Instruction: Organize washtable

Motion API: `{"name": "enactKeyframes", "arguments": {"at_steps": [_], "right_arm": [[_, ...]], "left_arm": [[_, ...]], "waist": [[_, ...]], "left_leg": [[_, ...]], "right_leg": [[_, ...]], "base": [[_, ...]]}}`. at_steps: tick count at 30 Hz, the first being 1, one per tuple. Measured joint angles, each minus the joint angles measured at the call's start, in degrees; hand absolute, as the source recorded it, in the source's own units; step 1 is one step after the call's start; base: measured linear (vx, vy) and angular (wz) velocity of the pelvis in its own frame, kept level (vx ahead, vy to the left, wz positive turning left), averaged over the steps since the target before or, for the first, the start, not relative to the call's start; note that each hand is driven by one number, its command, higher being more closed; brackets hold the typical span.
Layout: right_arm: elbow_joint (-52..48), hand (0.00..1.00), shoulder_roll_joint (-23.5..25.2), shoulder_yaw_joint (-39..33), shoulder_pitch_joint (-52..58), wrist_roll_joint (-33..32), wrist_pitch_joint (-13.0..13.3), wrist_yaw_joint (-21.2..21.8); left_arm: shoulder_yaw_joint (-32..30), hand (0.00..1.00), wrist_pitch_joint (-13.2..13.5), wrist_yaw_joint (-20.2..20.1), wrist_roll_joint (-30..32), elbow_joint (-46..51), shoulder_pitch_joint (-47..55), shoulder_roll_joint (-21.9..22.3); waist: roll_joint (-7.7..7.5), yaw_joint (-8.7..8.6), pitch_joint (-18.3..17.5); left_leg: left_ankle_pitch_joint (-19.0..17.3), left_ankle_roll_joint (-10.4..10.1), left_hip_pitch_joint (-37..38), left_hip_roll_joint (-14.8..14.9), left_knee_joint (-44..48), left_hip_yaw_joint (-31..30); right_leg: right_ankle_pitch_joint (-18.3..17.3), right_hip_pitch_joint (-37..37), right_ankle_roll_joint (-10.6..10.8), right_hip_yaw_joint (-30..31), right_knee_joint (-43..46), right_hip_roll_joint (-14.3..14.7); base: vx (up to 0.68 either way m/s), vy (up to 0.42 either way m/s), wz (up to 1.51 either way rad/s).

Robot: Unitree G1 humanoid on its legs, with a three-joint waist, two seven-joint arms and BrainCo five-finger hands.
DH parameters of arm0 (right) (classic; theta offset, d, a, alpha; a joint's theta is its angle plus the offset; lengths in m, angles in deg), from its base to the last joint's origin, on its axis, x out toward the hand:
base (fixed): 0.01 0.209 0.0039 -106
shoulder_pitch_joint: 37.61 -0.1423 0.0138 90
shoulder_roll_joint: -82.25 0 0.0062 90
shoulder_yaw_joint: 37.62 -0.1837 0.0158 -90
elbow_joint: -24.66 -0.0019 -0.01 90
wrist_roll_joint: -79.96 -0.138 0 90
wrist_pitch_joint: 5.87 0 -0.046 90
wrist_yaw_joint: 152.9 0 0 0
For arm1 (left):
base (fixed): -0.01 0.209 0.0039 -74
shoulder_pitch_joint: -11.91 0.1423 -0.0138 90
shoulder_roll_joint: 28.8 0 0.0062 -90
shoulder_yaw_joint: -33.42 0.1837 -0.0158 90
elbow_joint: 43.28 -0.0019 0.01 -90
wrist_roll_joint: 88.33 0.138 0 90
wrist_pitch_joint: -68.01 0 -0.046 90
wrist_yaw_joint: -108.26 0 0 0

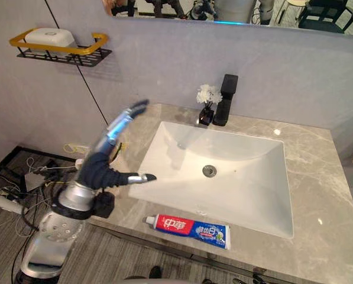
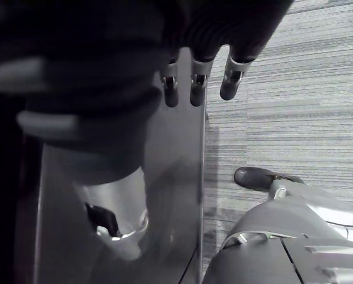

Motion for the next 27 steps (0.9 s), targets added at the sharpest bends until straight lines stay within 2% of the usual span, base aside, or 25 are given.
{"name": "enactKeyframes", "arguments": {"at_steps": [6,12,27], "right_arm": [[0.0,0.0,0.5,1.2,-0.1,0.2,0.0,0.1],[0.0,0.0,0.7,1.4,-0.1,0.3,0.0,0.1],[0.0,0.0,0.6,1.4,-0.1,1.4,-0.1,0.0]], "left_arm": [[4.7,0.0,0.0,-1.2,2.8,-2.0,1.6,0.1],[7.1,0.0,0.0,-2.3,4.5,-5.5,5.7,0.8],[8.0,0.0,-0.6,-3.7,10.2,-14.4,13.0,2.1]], "waist": [[-0.96,0.03,-0.7],[-1.16,0.09,-0.8],[-0.95,-0.12,-0.7]], "left_leg": [[0.0,0.0,0.1,0.2,0.0,0.4],[0.0,0.0,0.1,0.2,0.0,0.5],[0.2,-0.1,0.4,0.0,-0.3,-0.3]], "right_leg": [[0.1,0.0,0.0,0.2,0.0,0.1],[0.2,0.0,0.0,0.2,0.0,0.0],[0.3,0.3,0.1,-0.2,-0.1,0.0]], "base": [[-0.01,0.003,-0.02],[0.0,0.0,0.0],[0.0,0.0,0.01]]}}
